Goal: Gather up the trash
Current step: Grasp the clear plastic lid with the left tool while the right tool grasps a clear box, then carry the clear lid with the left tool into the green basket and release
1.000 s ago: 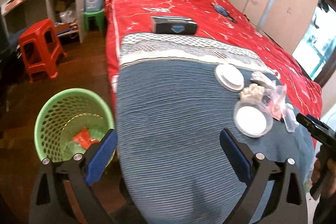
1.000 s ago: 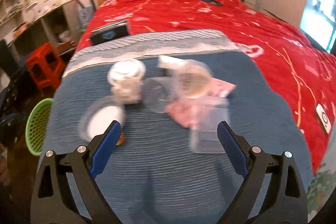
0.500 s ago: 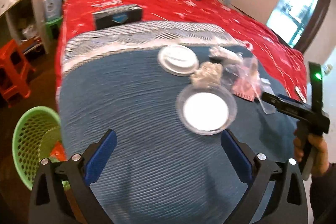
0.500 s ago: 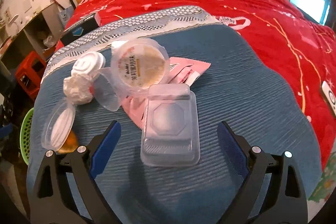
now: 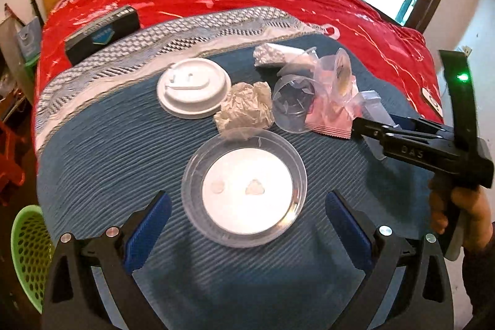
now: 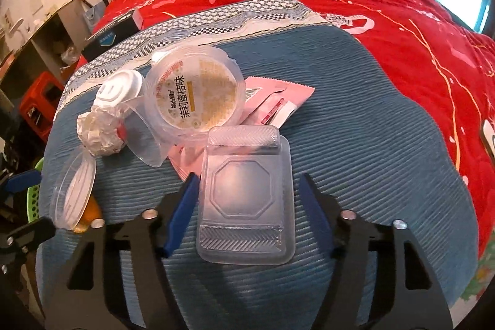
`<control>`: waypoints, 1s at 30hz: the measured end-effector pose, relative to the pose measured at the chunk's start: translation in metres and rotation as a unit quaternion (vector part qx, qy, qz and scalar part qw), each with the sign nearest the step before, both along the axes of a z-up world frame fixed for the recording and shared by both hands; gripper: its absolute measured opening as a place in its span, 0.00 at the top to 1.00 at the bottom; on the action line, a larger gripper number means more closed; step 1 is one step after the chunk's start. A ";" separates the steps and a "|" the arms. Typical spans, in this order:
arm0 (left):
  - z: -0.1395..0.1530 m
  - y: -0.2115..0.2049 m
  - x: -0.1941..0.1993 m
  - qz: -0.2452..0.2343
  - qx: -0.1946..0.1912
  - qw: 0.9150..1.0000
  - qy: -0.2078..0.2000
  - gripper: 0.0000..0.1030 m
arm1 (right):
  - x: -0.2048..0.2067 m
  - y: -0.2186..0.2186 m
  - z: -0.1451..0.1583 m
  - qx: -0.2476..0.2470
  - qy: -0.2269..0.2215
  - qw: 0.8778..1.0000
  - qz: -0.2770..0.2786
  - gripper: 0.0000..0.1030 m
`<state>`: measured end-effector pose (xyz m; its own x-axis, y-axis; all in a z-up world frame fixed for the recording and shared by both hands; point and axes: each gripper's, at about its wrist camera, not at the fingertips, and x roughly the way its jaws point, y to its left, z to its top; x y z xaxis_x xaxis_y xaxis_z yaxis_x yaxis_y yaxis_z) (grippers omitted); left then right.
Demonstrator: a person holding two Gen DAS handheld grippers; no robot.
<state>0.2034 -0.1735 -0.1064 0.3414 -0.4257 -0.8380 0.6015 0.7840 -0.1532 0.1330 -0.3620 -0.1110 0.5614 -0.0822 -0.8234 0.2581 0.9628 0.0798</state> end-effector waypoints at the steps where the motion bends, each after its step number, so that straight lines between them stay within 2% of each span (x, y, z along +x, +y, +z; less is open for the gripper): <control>1: -0.003 -0.001 0.004 0.001 0.002 1.000 0.005 0.07 | -0.001 0.000 0.001 0.001 -0.001 1.000 0.000 0.40; 13: -0.030 -0.001 0.034 0.005 -0.038 0.996 0.081 0.07 | -0.008 0.008 0.007 -0.013 -0.011 1.000 0.014 0.42; 18: -0.032 -0.001 0.031 -0.003 -0.059 0.995 0.084 0.07 | -0.012 0.013 0.013 -0.023 -0.018 0.999 0.018 0.42; 21: -0.030 -0.005 0.026 -0.009 -0.051 0.996 0.068 0.08 | -0.016 0.016 0.017 -0.030 -0.021 0.999 0.020 0.42; 23: -0.031 -0.004 0.026 -0.005 -0.054 0.996 0.065 0.12 | -0.021 0.017 0.020 -0.027 -0.024 0.999 0.020 0.42; 30: -0.022 0.012 0.019 0.021 -0.063 0.997 0.049 0.13 | -0.039 0.026 0.032 -0.021 -0.039 0.999 0.023 0.42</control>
<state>0.2223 -0.1612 -0.1284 0.2796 -0.5166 -0.8093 0.5455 0.7791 -0.3089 0.0936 -0.3358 -0.0790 0.6276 -0.0889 -0.7734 0.2084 0.9764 0.0570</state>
